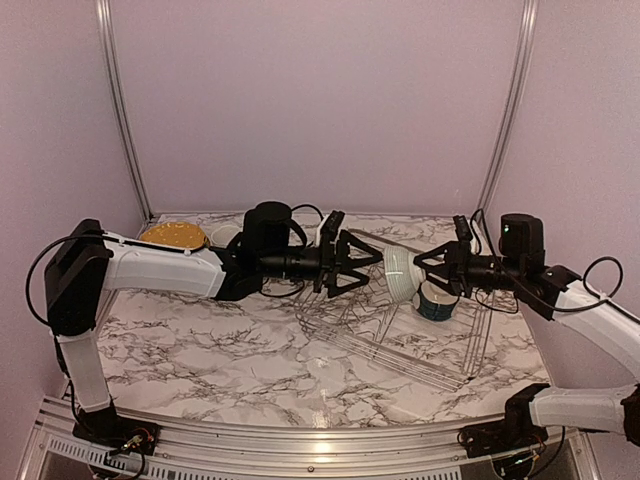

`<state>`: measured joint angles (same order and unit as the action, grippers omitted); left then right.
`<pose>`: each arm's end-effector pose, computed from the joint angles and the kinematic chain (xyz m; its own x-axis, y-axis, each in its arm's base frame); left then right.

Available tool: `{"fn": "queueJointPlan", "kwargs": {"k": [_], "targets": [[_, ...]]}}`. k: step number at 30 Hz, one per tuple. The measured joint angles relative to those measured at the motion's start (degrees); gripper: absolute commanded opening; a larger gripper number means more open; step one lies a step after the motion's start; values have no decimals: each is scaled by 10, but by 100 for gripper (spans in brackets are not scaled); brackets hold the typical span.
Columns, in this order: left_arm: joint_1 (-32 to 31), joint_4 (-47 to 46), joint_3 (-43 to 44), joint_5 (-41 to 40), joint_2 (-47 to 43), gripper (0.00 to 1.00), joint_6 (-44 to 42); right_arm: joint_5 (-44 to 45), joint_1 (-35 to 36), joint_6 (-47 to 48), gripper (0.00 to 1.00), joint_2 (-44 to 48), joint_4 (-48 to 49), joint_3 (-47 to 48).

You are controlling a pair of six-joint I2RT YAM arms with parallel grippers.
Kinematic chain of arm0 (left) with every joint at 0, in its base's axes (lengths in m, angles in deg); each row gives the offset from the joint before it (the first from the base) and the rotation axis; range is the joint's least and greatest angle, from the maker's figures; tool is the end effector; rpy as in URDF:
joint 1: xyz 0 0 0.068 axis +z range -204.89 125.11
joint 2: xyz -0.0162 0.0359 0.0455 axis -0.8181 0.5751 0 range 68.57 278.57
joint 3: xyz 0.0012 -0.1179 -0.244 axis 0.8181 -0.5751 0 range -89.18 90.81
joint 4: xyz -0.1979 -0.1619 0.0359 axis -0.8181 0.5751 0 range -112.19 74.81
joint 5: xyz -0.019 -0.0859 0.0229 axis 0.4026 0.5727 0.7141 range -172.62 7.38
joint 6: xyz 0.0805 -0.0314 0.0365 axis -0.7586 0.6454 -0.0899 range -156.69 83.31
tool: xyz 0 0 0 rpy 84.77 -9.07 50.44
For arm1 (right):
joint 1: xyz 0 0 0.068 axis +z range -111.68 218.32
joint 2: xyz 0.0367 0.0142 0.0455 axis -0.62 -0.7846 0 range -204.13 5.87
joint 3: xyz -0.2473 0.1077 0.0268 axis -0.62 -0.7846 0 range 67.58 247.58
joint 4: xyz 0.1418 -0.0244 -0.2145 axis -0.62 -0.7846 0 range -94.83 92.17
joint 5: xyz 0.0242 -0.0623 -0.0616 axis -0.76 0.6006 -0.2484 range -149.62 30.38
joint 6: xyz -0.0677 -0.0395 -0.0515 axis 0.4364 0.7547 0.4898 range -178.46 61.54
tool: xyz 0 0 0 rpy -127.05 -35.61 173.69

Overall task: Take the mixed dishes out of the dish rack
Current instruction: Pass from the right arm to the left

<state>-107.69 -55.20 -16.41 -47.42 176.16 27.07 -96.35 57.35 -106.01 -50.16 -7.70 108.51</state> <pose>0.2483 -0.4077 0.2702 -0.9047 -0.0204 -0.4255 0.4246 0.0381 -0.9046 0.2207 0.1296 0.2661 -0.8403 0.3358 -0.4255 -0.2278 0.4936 0.8393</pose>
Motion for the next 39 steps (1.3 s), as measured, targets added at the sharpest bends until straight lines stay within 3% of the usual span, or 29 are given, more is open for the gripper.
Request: {"fn": "queueJointPlan", "kwargs": {"k": [8,32,35,39], "targets": [[-17,-115,28,28,48,81,83,-20,8,-30,23,-2,56,-16],[-21,-181,29,34,60,9,144,-18,61,-63,24,-22,124,-19],[-20,-177,28,34,60,0,134,-12,62,-65,27,-22,123,-19],[-20,-171,28,32,60,0,127,-6,64,-66,41,-23,120,-19]]}}
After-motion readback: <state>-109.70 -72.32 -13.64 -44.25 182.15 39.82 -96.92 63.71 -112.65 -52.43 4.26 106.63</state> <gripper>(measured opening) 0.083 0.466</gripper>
